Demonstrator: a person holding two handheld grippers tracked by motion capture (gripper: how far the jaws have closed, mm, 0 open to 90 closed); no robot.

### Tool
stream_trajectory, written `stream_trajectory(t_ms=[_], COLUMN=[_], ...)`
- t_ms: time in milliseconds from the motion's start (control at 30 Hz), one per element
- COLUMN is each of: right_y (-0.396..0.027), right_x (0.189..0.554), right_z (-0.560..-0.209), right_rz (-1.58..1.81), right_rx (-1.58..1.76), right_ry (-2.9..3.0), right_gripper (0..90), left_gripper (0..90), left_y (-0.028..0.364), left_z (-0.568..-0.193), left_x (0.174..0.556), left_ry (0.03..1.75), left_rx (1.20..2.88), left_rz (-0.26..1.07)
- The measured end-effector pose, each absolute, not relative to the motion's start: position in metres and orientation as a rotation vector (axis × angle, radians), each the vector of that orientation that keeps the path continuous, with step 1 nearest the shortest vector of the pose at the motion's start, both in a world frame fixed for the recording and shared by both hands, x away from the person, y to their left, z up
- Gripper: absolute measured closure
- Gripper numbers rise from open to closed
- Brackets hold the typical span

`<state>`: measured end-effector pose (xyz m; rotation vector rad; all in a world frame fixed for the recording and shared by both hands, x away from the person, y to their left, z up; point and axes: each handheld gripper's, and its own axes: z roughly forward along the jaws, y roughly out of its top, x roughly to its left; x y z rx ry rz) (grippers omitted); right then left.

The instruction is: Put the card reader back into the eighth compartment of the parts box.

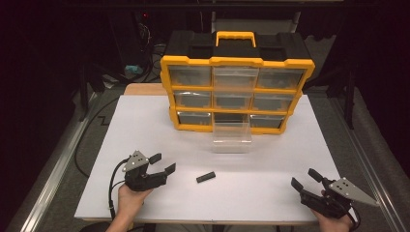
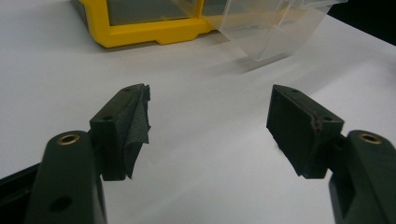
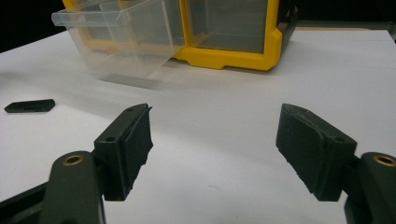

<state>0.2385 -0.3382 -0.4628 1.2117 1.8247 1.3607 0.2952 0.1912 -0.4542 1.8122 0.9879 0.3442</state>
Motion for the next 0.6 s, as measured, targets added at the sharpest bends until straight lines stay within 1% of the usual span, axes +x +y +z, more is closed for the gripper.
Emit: stream_trajectory(t_ms=[600], right_y=[-0.338], right_x=[0.239], right_z=[-0.463], right_rz=[1.361], right_rx=[1.213], right_ry=[1.831], right_gripper=[26.6], left_gripper=[30.6], left_y=[0.175], left_z=[-0.454], left_x=[0.301], left_ry=[0.961], left_rx=[1.840], left_rz=[0.320])
